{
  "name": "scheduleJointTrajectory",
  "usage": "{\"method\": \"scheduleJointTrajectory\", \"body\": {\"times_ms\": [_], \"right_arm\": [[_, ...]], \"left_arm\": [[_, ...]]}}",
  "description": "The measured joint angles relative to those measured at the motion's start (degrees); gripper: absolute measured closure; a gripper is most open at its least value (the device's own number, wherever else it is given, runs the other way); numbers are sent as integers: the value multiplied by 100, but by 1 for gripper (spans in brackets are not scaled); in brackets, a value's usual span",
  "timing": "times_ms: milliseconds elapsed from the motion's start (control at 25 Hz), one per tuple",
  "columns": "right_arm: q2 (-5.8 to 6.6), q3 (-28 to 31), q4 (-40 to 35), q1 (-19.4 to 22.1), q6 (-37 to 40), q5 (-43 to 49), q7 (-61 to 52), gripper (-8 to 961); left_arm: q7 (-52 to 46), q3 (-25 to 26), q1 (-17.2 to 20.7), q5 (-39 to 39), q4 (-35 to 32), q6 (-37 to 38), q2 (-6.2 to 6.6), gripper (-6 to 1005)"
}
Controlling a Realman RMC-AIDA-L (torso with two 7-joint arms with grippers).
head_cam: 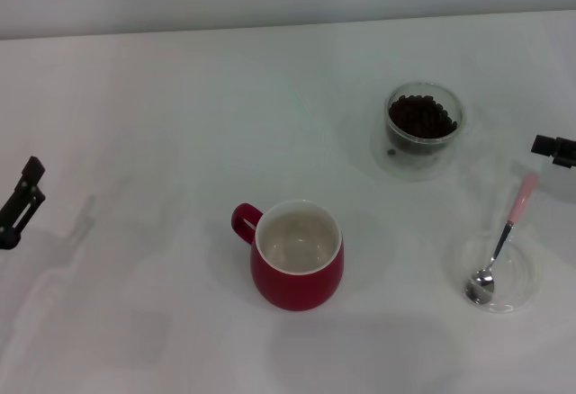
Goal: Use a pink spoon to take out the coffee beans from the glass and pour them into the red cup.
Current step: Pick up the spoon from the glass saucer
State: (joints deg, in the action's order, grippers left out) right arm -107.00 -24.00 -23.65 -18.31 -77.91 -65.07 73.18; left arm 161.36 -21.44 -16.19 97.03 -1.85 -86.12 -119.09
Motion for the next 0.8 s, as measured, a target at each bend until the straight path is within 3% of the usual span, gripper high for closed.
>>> {"method": "scheduleJointTrajectory", "body": {"times_ms": [320, 560, 800], "right_arm": [[-41, -157, 186, -14, -47, 73, 14, 169], [-150, -315, 212, -31, -100, 126, 28, 170], [-160, -349, 211, -19, -117, 127, 29, 183]], "left_arm": [[-8, 0, -13, 0, -39, 37, 4, 233], [-9, 0, -37, 0, -97, 52, 7, 234], [-9, 0, -13, 0, -131, 57, 9, 234]]}}
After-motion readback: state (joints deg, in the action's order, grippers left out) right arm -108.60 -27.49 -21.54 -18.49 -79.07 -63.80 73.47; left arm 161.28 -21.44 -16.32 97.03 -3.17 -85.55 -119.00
